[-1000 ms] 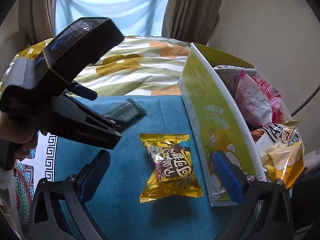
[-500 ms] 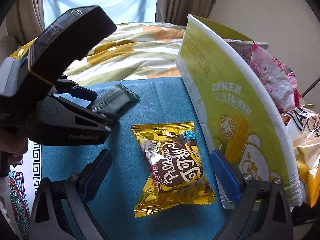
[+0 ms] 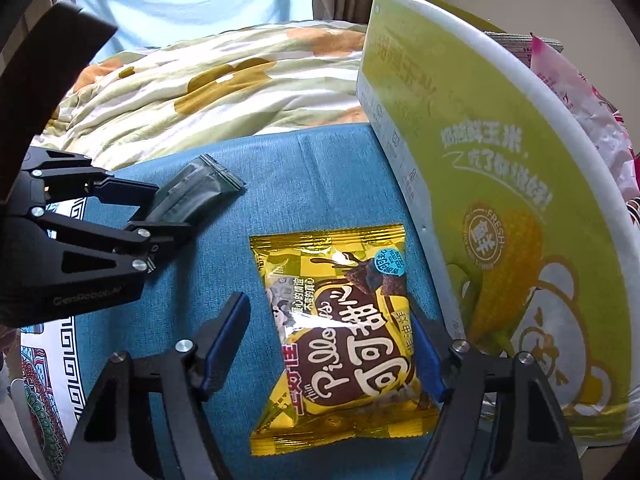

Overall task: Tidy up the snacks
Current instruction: 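Grasp the dark green packet with the left tool while the right tool grasps the gold Pillows bag, then carry the green packet into the box with the left tool while the right tool carries the Pillows bag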

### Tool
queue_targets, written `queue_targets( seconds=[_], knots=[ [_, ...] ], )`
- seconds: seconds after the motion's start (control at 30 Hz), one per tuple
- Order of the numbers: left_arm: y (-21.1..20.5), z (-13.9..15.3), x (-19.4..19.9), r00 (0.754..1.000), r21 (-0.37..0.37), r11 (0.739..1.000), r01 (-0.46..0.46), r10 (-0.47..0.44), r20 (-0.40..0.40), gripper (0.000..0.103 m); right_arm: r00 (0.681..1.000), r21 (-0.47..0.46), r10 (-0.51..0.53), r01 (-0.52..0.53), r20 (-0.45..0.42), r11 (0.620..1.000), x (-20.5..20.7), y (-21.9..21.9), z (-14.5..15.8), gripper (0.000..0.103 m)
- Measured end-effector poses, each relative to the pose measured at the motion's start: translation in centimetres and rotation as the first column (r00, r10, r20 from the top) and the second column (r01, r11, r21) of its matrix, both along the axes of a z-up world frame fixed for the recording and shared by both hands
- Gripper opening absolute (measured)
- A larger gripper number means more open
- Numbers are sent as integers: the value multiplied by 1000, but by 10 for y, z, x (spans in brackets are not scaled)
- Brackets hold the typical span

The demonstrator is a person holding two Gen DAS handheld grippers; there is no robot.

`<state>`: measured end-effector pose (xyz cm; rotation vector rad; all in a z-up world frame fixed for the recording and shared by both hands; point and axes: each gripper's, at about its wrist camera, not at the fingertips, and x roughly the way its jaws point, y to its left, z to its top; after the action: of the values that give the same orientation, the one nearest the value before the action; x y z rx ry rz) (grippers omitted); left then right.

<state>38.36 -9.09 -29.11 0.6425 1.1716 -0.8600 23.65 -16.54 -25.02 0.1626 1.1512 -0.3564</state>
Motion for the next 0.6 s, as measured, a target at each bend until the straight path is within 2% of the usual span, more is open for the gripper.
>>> queue_targets(
  seconds=[0.2, 0.3, 0.37, 0.4, 0.43, 0.6],
  knots=[
    [17, 1, -13, 999, 8, 999, -50, 50, -9, 40, 1000, 15, -2, 2, -11, 1000, 2, 0, -5, 62],
    [23, 1, -21, 997, 10, 997, -78, 78, -13, 40, 1000, -20, 8, -8, -28, 1000, 3, 2, -6, 59],
    [26, 2, -26, 996, 11, 996, -91, 91, -11, 40, 999, -25, 13, -14, -35, 1000, 4, 2, -7, 55],
    [28, 2, -28, 995, 12, 995, -97, 97, -11, 40, 999, -18, 12, -13, -37, 1000, 4, 1, -8, 48],
    [29, 2, -30, 995, 13, 995, -103, 103, -10, 40, 999, -11, 11, -12, -40, 1000, 3, 1, -8, 45],
    [38, 5, -36, 988, -2, 988, -154, 154, -20, 40, 999, -20, 8, -9, -32, 1000, 0, 1, -4, 44]
  ],
)
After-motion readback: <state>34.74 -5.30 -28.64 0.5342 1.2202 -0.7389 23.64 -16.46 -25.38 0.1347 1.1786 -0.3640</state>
